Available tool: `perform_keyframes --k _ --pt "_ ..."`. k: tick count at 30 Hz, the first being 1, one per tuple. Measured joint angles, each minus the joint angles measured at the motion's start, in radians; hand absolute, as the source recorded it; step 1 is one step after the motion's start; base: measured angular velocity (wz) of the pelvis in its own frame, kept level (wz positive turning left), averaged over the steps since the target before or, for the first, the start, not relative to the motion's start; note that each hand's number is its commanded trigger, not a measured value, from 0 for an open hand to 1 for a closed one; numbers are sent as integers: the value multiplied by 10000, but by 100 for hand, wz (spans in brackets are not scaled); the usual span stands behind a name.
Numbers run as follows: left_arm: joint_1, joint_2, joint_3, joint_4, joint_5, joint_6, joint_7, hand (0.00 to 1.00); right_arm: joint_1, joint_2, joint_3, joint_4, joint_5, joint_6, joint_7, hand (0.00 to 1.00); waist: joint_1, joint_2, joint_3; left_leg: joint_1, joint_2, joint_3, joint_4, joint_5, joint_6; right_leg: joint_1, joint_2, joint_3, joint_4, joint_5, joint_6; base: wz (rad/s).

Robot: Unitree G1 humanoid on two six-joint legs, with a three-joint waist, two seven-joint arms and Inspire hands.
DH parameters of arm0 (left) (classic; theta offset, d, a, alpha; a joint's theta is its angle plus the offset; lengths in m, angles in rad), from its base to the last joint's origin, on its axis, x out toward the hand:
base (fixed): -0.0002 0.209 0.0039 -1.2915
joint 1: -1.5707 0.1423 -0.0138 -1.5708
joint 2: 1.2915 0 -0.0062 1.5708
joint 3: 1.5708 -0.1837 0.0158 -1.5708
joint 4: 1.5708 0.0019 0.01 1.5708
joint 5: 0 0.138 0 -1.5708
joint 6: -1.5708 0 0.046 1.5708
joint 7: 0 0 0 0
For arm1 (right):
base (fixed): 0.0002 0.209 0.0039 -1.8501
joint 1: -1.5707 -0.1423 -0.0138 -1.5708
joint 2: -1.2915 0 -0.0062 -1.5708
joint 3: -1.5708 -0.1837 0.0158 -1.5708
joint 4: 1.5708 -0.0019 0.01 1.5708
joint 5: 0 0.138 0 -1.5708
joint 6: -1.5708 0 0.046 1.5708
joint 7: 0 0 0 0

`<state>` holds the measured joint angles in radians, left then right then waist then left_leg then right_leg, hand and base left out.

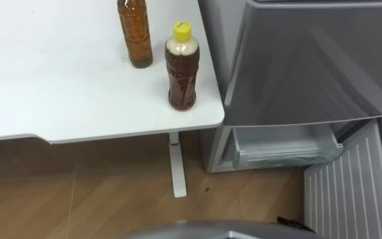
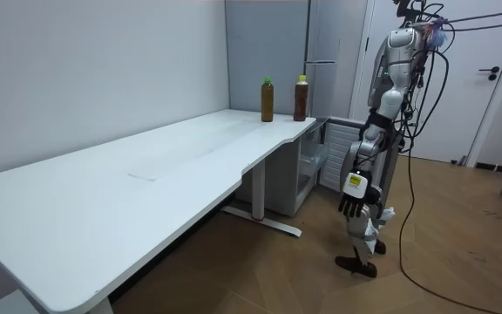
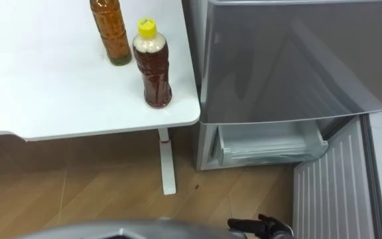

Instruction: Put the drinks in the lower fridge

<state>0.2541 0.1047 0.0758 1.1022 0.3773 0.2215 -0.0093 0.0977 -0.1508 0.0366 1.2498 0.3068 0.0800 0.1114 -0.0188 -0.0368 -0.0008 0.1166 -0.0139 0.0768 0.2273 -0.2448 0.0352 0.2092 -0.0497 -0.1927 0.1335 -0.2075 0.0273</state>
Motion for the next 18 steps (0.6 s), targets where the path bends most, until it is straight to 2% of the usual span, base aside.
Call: perform_keyframes --k 11,18 --pt "105 12 11 0 -1029 -256 184 0 -24 -3 -11 -49 -508 -161 -260 0 28 -4 9 -104 -8 -61 99 -26 12 6 -9 -41 15 -8 10 3" --pt "246 2 203 3 -1127 -265 282 0 9 -12 -208 -10 -418 -145 -268 0 26 -1 10 -118 -23 -88 97 -26 11 21 -8 -78 9 -9 11 0"
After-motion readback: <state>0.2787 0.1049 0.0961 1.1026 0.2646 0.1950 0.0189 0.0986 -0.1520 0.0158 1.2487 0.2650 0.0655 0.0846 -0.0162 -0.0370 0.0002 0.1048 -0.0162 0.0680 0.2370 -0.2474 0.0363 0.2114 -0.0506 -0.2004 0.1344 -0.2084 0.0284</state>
